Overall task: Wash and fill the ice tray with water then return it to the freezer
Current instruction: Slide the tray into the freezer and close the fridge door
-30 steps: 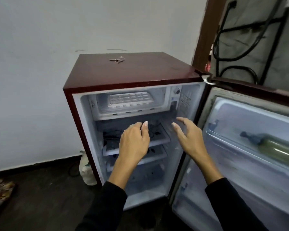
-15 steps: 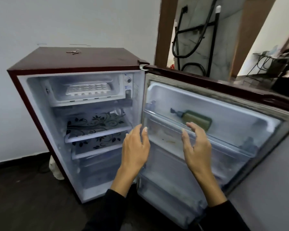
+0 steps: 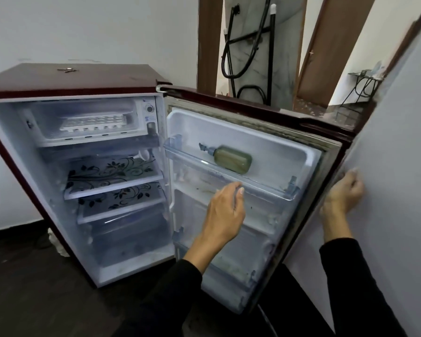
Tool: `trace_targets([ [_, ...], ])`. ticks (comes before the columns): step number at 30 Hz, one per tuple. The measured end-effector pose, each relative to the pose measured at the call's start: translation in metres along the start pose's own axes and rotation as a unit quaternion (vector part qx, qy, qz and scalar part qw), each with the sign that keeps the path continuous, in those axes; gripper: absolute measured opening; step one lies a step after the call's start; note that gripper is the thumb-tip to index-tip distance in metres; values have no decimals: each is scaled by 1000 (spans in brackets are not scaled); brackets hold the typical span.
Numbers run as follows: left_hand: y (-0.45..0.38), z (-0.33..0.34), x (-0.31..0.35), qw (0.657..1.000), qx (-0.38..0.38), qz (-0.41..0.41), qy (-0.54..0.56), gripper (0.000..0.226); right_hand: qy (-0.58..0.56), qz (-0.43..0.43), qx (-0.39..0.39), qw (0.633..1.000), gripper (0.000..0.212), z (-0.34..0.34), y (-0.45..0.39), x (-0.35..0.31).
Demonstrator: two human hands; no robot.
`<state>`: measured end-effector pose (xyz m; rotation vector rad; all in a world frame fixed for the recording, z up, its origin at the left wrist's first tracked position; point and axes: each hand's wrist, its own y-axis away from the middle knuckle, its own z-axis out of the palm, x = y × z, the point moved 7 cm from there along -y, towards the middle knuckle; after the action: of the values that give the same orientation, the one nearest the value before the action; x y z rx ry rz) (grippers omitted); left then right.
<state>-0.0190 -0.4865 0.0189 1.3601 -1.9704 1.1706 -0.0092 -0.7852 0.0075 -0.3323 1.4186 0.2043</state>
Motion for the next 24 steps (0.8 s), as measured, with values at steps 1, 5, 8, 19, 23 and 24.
trace_targets([
  [1,-1,3,2,1000,-3,0,-1,34,-11,20,-3,1000,42,5,-7,5],
  [5,-4,8,6,1000,-4,-15,-5,32,-13,62,-20,998,59,16,-13,4],
  [8,-2,10,9,1000,3,-18,0,30,-2,65,-29,997,63,16,-9,1],
  [19,18,11,12,999,14,-35,5,30,35,-29,-120,992,60,36,22,9],
  [23,21,11,22,1000,14,-28,-3,30,25,-15,-99,995,65,26,42,7],
  [24,22,11,25,1000,12,-24,-5,30,26,-7,-90,996,67,20,46,6],
])
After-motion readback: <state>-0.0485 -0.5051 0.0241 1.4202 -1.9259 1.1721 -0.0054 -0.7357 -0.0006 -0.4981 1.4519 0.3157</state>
